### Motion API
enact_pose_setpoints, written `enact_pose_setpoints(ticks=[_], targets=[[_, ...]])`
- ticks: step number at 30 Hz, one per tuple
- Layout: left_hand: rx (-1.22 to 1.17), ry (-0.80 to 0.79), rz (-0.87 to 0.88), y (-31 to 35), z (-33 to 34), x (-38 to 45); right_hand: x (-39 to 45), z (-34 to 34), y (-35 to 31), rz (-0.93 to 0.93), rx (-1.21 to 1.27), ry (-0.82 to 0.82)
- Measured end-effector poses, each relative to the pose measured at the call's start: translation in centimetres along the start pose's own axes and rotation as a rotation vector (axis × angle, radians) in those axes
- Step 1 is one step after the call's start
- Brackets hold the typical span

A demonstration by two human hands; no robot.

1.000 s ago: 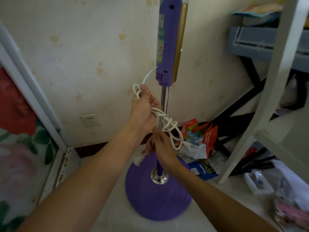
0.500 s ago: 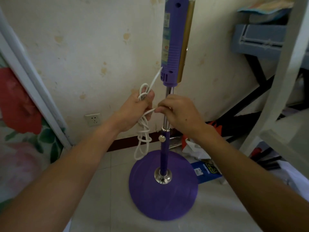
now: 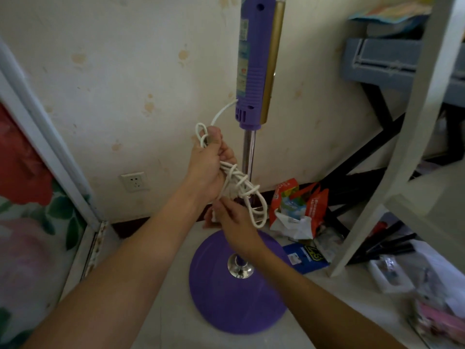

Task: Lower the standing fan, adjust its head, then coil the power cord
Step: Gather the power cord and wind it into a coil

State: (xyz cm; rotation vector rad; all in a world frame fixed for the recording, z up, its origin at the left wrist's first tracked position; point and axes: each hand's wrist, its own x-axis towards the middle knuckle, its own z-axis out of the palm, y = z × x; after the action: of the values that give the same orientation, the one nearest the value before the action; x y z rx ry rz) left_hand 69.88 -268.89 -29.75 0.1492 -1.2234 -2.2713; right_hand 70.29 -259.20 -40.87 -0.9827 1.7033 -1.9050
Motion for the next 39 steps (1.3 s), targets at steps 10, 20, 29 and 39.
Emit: enact_pose_setpoints(ticks=[10,20,29,39], targets=[[0.847,-0.121,0.273,-0.1,-3.6,0.7,-2.8,2.7,-5.4,0.321,-0.168,-0.266],[0.264,-0.444,-0.232,1.9,-4.2,1.1,4.1,-7.5,-9.2,0.018,-0.743,-0.149],[0.227,-0.354,-0.154,0.1,-3.7,0.8,2.4,-5.5,-0.5,0.264,-0.148,-0.117],[0.771,-0.245,-0.056,0.3,-7.0,-1.2,2.3,-5.7,-0.2,0.123,-0.442,-0.116]])
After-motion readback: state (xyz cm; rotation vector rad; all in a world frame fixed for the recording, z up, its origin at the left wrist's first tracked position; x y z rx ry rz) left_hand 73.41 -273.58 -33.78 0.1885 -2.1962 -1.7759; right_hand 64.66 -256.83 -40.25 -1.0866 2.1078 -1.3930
